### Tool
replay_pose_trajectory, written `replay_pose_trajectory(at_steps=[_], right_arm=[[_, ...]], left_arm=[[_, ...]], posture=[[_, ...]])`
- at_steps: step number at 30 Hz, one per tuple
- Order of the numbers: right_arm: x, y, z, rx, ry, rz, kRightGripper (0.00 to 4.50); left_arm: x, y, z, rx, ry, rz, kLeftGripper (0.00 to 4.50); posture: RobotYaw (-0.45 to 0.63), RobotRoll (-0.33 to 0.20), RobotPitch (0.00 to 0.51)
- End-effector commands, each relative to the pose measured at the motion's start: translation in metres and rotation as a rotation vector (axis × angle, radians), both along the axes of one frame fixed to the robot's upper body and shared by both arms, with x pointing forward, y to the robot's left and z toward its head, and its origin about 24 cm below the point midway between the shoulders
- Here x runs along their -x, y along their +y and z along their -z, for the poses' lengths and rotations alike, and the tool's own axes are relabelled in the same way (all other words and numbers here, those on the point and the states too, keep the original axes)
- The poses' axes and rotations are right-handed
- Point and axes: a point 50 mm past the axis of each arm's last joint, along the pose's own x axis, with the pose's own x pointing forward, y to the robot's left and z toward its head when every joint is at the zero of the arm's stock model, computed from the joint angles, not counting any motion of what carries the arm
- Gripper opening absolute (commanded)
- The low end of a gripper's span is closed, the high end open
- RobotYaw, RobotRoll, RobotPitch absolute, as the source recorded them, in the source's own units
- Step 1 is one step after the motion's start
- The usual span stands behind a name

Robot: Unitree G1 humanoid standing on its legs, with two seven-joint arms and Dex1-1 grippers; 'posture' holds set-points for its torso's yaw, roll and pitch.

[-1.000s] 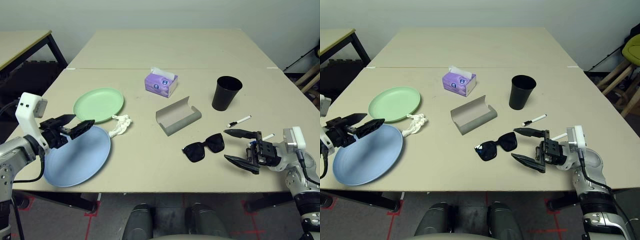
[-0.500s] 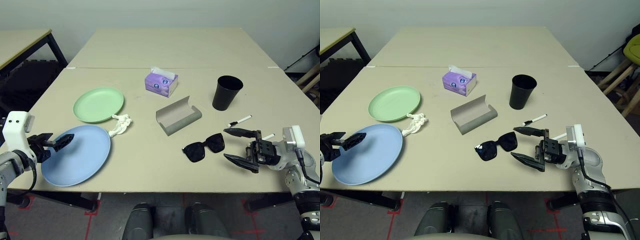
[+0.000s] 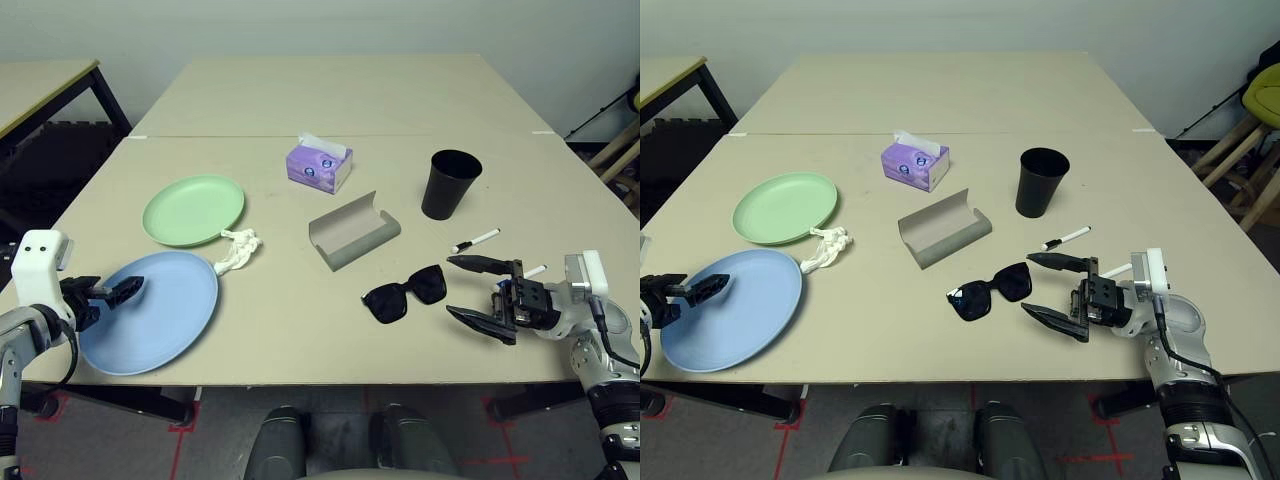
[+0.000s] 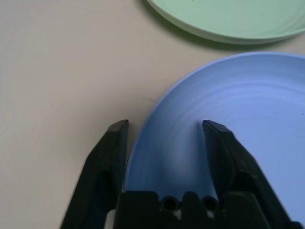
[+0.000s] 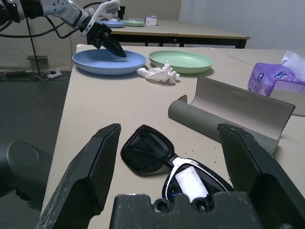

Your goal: Organize and tidy the items on the table.

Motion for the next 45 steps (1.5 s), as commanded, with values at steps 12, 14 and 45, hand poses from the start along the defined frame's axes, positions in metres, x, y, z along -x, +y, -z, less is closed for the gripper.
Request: replay_pose_trajectory(at_steps=[12,14,45], right_arm=[[-0.003,-0.001,-0.004,0.011,-0.025,0.013,4.50],[-0.003,-0.001,-0.005,0.008,-0.026,0.018,4.50],[-0.003,-0.002,-0.002,0.020,-0.009,0.074,4.50]], left_arm=[[-0.001,-0.013,0.003,0.019,0.025,0.100,0.05],[-0.004,-0.017,-0.002,0.031,0.004,0.125,0.05],[-0.046,-0.053,-0.095,0.141,-0.409,0.113,0.05]], posture=[[0.11,0.000,0.038],[0.11,0.000,0.037],[0.12,0.000,0.030]])
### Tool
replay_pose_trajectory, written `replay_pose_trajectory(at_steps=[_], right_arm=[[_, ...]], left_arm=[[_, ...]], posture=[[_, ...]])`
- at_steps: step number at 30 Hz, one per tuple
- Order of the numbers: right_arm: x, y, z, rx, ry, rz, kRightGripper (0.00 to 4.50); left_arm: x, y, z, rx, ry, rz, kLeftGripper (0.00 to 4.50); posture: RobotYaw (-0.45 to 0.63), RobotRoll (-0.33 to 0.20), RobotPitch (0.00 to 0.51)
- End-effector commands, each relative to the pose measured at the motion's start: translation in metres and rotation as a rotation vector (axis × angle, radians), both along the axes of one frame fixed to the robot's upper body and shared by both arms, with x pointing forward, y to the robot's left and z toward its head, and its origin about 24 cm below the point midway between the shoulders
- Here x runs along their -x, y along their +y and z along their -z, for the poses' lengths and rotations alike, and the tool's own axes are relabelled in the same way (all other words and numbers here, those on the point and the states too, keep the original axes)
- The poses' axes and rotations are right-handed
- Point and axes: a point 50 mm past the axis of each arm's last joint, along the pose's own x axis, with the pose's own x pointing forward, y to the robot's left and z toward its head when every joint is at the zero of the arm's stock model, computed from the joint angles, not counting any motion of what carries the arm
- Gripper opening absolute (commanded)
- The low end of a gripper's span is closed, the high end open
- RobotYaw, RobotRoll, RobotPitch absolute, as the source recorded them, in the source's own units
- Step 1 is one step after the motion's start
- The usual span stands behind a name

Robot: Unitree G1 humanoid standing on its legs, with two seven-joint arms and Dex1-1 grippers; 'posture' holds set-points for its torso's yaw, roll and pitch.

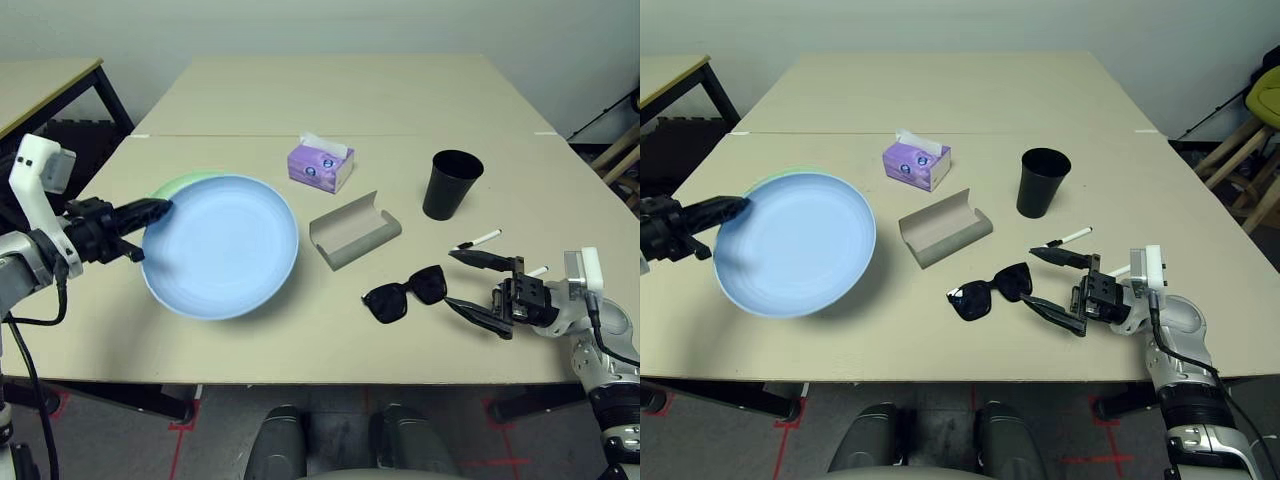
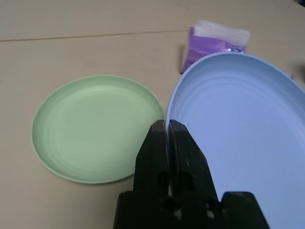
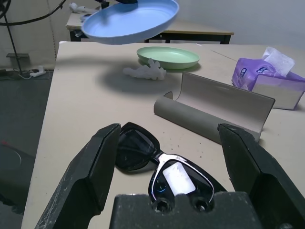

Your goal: Organize and tidy the items on the table.

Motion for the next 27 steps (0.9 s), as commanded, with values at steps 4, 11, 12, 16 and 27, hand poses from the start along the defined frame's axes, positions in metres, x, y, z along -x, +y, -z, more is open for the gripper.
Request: replay_pose_trajectory(at_steps=[4,11,12,16,27], right_arm=[[-0.001,-0.002,-0.001,0.018,-0.006,0.000,4.50],[0.000,-0.003,0.000,0.033,-0.010,-0.003,4.50],[0.000,-0.003,0.000,0.034,-0.010,-0.003,4.50],[0.001,-0.003,0.001,0.036,-0.009,-0.002,4.50],[-0.001,-0.001,-0.001,0.011,-0.027,0.013,4.50]], left_arm=[[-0.011,0.003,0.001,0.017,-0.101,-0.232,0.05],[-0.020,-0.010,0.008,0.034,-0.191,-0.415,0.05],[-0.020,-0.010,0.010,0.036,-0.190,-0.425,0.05],[-0.022,-0.010,0.023,-0.009,-0.174,-0.509,0.05],[-0.029,-0.017,0.039,-0.197,-0.202,-0.588,0.05]], posture=[[0.13,0.000,0.035],[0.12,0.000,0.040],[0.12,0.000,0.040],[0.12,0.000,0.040],[0.12,0.000,0.044]])
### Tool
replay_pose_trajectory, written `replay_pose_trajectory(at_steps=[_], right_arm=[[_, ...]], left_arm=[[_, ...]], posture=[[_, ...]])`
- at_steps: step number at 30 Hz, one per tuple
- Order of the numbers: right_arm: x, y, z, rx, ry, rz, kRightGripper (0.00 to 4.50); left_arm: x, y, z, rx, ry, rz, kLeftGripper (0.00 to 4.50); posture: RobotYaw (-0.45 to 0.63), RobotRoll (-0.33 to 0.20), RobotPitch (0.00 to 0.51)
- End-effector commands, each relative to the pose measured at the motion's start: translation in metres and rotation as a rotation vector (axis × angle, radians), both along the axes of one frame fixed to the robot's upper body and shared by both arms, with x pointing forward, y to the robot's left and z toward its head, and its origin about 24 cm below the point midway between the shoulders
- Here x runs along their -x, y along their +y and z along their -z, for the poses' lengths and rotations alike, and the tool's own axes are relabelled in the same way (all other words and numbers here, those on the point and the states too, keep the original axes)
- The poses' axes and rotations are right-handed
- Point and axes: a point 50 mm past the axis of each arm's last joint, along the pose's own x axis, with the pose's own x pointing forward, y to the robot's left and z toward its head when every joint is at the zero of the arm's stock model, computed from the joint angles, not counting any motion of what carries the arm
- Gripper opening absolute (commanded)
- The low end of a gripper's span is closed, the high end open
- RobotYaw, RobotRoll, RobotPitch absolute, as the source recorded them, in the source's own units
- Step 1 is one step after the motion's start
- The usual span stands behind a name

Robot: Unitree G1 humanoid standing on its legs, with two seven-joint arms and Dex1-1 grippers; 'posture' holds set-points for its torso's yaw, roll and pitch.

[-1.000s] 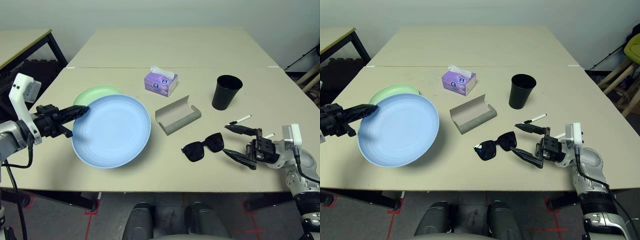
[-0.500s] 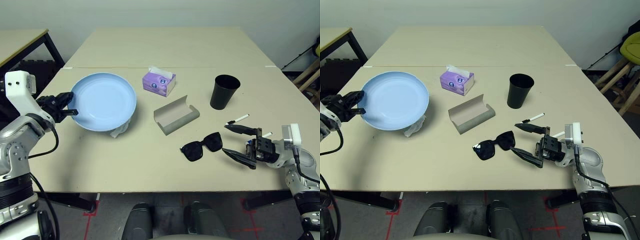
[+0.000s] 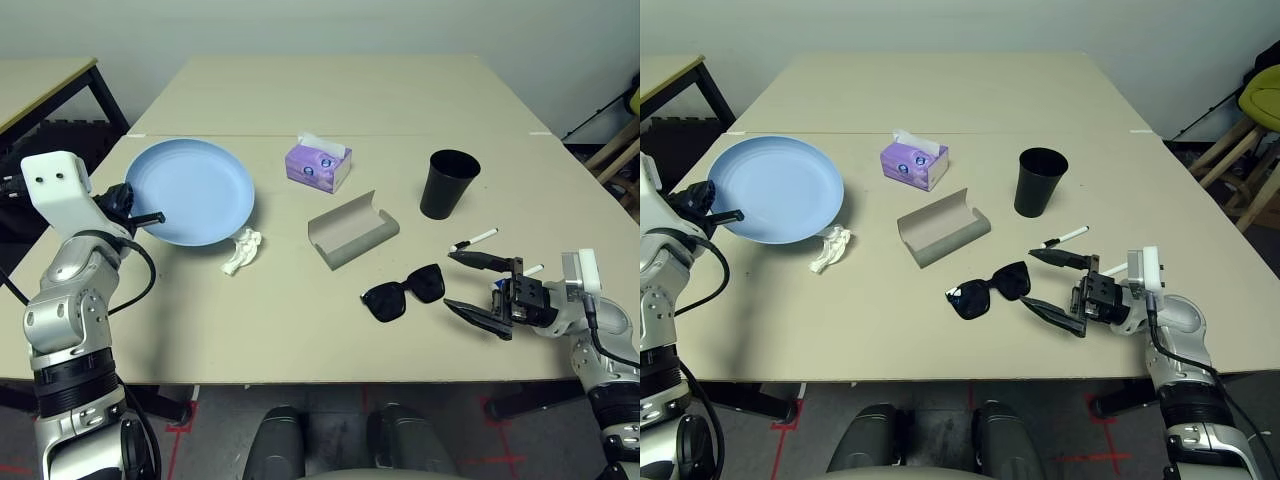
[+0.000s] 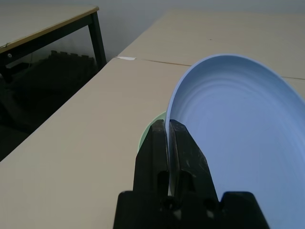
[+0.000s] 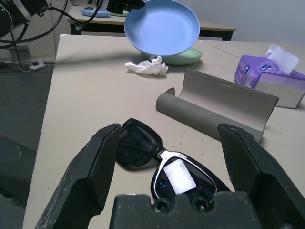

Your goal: Organize and tidy the items on the table.

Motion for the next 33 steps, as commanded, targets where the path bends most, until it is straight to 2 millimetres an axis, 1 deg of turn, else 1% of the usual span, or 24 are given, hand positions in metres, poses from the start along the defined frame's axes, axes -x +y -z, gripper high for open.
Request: replay_pose_trajectory(at_steps=[1,3,6,8,9,12,15,16,20,24,29,33], right_arm=[[-0.002,-0.001,-0.003,-0.014,-0.024,0.023,4.50],[-0.003,0.000,-0.003,-0.018,-0.026,0.030,4.50],[-0.002,0.000,-0.002,-0.015,-0.025,0.031,4.50],[-0.002,0.000,-0.002,-0.014,-0.024,0.032,4.50],[-0.001,0.000,-0.002,-0.015,-0.023,0.032,4.50],[-0.001,0.000,-0.001,-0.021,-0.024,0.042,4.50],[-0.001,0.000,-0.002,-0.028,-0.025,0.050,4.50],[-0.001,0.000,-0.002,-0.029,-0.025,0.050,4.50],[-0.001,0.000,-0.002,-0.033,-0.026,0.053,4.50],[-0.002,0.000,-0.004,-0.044,-0.035,0.067,4.50],[-0.004,0.001,-0.005,-0.052,-0.044,0.080,4.50],[-0.004,0.001,-0.005,-0.053,-0.044,0.083,4.50]], left_arm=[[-0.003,-0.007,0.006,-0.070,0.013,0.005,0.05],[-0.004,-0.009,0.010,-0.072,0.031,0.008,0.05],[-0.006,-0.009,0.014,-0.082,0.046,0.005,0.75],[-0.006,-0.009,0.014,-0.088,0.046,0.011,1.43],[-0.007,-0.009,0.014,-0.090,0.044,0.014,1.91],[-0.007,-0.007,0.012,-0.098,0.038,0.011,2.97],[-0.007,-0.006,0.009,-0.102,0.022,0.021,4.17],[-0.007,-0.006,0.007,-0.100,0.008,0.035,4.48],[-0.008,-0.012,-0.011,-0.111,-0.088,0.126,4.48],[-0.007,-0.021,-0.021,-0.105,-0.118,0.254,4.48],[-0.001,-0.038,-0.016,-0.023,-0.011,0.477,4.48],[0.012,-0.053,-0.006,0.029,0.096,0.648,4.48]], posture=[[0.12,0.000,0.044],[0.11,0.000,0.044],[0.11,0.000,0.044],[0.11,0.000,0.047],[0.11,0.000,0.047],[0.10,0.000,0.048],[0.10,0.000,0.048],[0.11,0.000,0.048],[0.11,0.000,0.048],[0.11,0.000,0.044],[0.11,0.000,0.043],[0.11,0.000,0.044]])
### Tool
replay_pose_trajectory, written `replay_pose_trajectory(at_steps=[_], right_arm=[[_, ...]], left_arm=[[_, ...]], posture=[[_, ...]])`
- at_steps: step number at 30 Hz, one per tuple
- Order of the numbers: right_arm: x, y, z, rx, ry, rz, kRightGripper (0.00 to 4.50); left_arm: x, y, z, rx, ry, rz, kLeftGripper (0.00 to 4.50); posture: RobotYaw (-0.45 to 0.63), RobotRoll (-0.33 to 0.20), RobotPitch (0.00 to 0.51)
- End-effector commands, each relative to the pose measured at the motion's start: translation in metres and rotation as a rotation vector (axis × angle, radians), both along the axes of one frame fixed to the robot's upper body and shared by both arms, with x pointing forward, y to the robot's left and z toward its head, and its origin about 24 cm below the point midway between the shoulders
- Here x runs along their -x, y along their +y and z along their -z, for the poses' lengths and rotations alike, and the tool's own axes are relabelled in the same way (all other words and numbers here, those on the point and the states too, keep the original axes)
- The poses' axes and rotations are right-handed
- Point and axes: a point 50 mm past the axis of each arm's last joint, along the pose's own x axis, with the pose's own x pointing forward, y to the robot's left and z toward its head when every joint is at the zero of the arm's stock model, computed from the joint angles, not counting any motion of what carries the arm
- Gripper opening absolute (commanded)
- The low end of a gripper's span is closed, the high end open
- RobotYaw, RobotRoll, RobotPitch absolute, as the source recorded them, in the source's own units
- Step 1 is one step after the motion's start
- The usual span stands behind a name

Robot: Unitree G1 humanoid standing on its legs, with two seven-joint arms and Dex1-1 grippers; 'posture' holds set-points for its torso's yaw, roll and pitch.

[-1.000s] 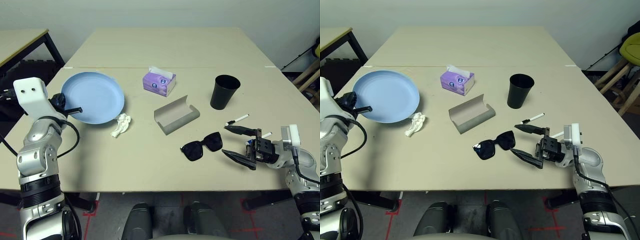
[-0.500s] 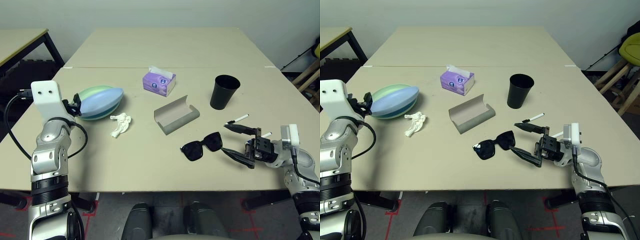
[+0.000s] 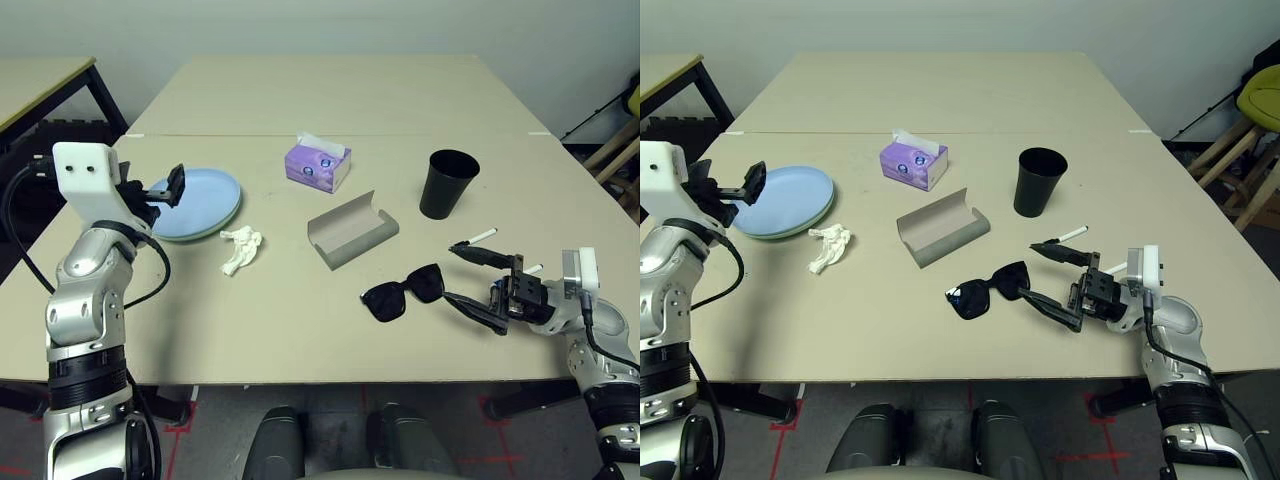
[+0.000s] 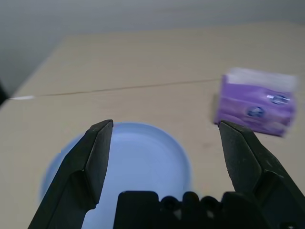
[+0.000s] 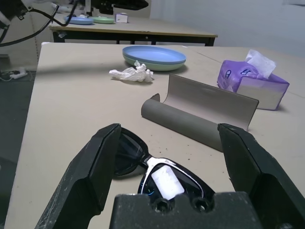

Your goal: Organize and tidy the items on the table.

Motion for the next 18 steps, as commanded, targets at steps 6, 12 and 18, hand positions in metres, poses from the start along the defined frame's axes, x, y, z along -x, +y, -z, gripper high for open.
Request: replay_pose_trajectory(at_steps=[6,12,18], right_arm=[[0.000,-0.002,-0.004,-0.005,-0.028,0.016,4.50],[0.000,-0.001,-0.004,-0.007,-0.028,0.017,4.50],[-0.001,0.000,-0.004,-0.012,-0.026,0.014,4.50]], left_arm=[[0.025,-0.033,0.025,-0.059,0.195,0.296,4.48],[0.025,-0.039,0.039,-0.126,0.236,0.312,4.48],[0.019,-0.042,0.066,-0.280,0.299,0.282,4.48]], posture=[[0.10,0.000,0.040],[0.10,0.000,0.034],[0.10,0.000,0.035]])
